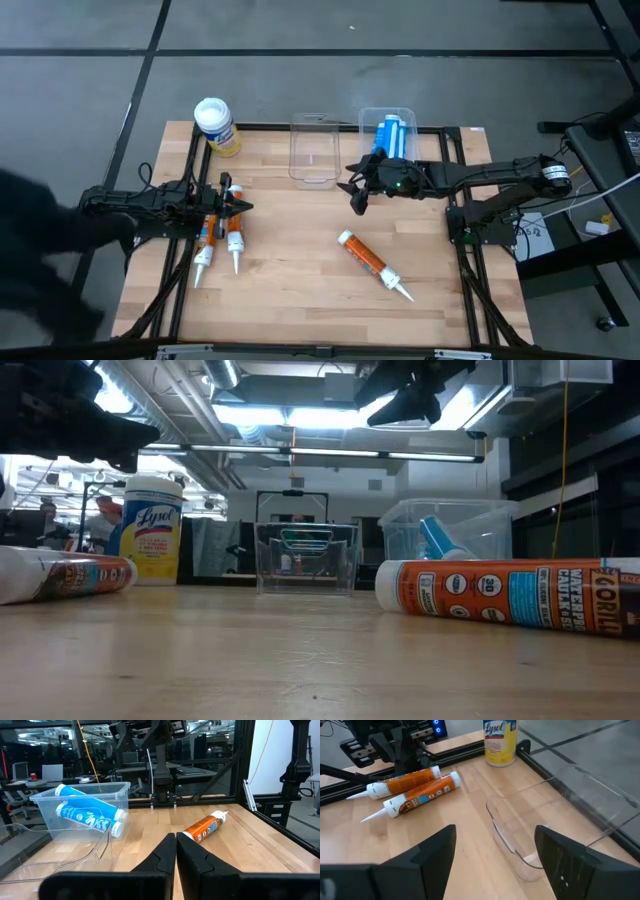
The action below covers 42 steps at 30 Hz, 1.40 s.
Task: Pick & place silicon tubes, Sealant and Lysol wipes
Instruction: Put the middle orange sealant into the left transparent bin
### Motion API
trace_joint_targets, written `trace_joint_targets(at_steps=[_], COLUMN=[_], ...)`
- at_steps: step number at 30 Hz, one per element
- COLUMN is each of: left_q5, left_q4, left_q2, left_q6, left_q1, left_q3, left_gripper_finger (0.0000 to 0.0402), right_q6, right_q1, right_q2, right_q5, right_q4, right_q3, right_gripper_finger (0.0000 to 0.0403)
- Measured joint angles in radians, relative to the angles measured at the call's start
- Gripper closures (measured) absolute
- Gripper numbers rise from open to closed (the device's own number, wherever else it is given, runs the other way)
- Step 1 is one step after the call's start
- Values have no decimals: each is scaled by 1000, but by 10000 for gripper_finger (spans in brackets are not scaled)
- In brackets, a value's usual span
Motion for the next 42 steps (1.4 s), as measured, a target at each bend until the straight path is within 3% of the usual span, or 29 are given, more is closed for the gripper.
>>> trace_joint_targets(at_steps=[9, 15, 22, 30, 42], left_q5=[0, 0, 0, 0, 0], left_q4=[0, 0, 0, 0, 0], left_q2=[0, 0, 0, 0, 0], left_q6=[0, 0, 0, 0, 0], left_q1=[0, 0, 0, 0, 0], left_q3=[0, 0, 0, 0, 0], left_gripper_finger=[393, 389, 393, 392, 393], right_q6=[0, 0, 29, 28, 53], right_q1=[0, 0, 13, 73, 166], right_q2=[0, 0, 0, 0, 0], right_q5=[-177, -232, -357, -369, -371], right_q4=[2, 9, 93, 189, 193], right_q3=[0, 0, -1, -1, -1], right_gripper_finger=[132, 132, 132, 132, 132])
